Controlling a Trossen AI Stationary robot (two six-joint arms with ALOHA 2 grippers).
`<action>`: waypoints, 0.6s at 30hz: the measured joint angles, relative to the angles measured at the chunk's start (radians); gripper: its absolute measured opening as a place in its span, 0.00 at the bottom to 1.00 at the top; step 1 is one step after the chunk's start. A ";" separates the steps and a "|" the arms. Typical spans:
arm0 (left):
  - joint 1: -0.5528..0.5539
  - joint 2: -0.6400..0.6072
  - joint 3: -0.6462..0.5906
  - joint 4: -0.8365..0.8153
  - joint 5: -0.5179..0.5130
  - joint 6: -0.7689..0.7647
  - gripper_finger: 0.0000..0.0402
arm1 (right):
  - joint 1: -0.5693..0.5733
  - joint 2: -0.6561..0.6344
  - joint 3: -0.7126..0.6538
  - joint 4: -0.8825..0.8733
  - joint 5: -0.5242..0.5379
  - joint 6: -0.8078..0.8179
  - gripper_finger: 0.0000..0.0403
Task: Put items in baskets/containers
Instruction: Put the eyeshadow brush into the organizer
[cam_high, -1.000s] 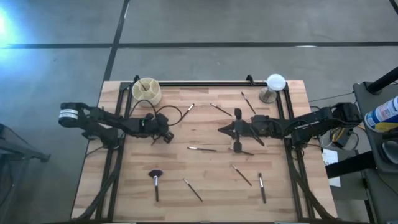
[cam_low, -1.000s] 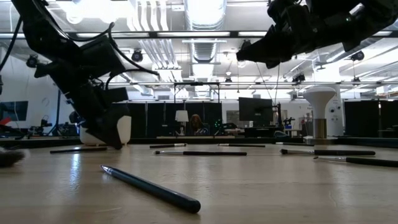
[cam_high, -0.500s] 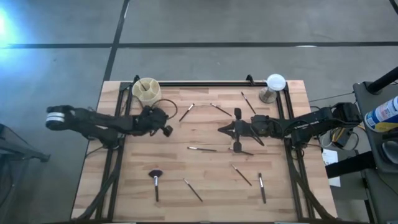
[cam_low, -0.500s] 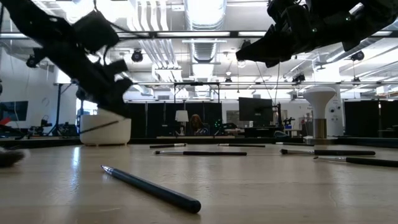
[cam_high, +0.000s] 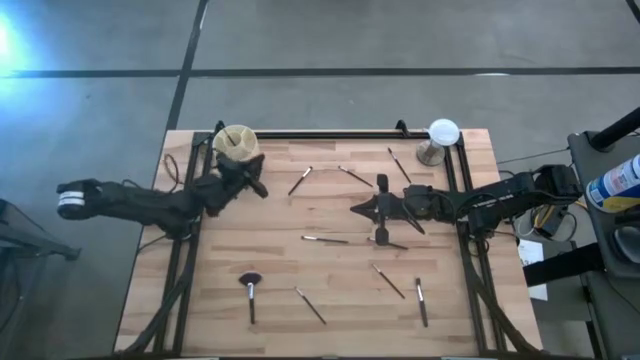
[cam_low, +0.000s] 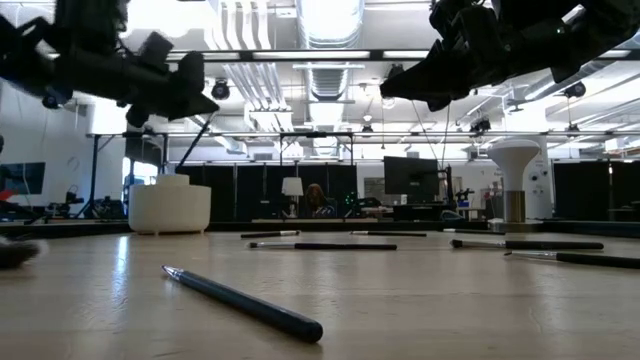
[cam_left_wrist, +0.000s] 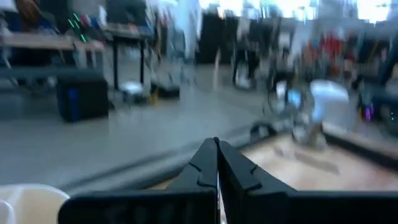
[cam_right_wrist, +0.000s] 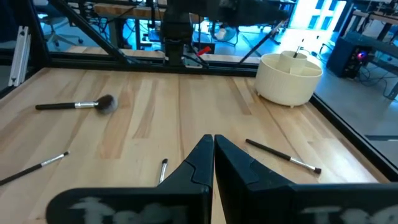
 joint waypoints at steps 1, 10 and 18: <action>0.026 0.007 -0.022 0.077 -0.001 0.017 0.00 | 0.000 0.000 0.000 0.000 0.000 0.000 0.02; 0.321 0.066 -0.064 0.425 0.108 0.131 0.00 | 0.000 0.000 0.000 0.001 0.000 -0.023 0.02; 0.527 0.196 0.017 0.464 0.141 0.120 0.00 | 0.000 0.000 0.000 0.001 0.000 -0.023 0.02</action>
